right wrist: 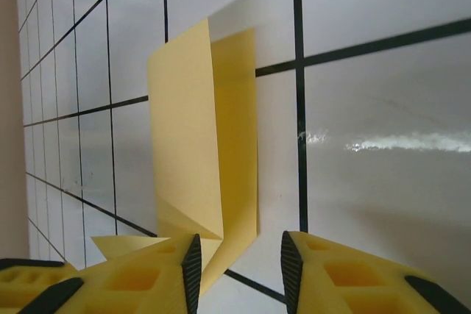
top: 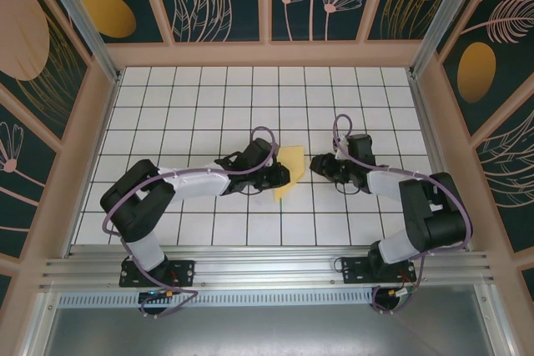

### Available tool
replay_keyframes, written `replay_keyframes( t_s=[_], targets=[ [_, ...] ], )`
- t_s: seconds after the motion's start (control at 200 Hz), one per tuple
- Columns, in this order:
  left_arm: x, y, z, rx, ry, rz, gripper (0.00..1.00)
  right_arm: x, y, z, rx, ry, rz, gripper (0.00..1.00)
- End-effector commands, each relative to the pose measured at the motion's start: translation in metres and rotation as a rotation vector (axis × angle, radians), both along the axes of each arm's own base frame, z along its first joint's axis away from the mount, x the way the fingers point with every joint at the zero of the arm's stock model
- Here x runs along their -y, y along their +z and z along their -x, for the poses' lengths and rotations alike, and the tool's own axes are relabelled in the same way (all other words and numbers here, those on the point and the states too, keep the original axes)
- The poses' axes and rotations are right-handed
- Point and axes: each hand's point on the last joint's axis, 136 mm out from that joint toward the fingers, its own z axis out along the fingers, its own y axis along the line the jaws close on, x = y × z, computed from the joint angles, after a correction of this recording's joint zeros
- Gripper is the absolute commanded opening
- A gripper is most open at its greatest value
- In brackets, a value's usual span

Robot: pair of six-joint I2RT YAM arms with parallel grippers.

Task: Fold a paper plane with a square sheet of paper (pick it up from the middle)
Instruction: Third fold the triangle at the center of the table.

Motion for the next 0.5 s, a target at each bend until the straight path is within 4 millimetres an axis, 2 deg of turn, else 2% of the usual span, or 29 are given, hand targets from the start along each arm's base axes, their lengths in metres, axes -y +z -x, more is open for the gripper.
replay_keyframes(
  t_s=[0.0, 0.18, 0.495],
  targets=[
    [-0.016, -0.014, -0.009, 0.003, 0.038, -0.094, 0.19, -0.01, 0.007, 0.009, -0.001, 0.031, -0.048, 0.39],
    [-0.023, -0.035, -0.006, -0.029, 0.04, -0.148, 0.13, -0.025, 0.008, 0.012, -0.006, 0.081, -0.086, 0.41],
    [-0.026, -0.041, -0.008, -0.025, 0.05, -0.174, 0.12, -0.04, -0.001, 0.013, -0.028, 0.128, -0.088, 0.43]
  ],
)
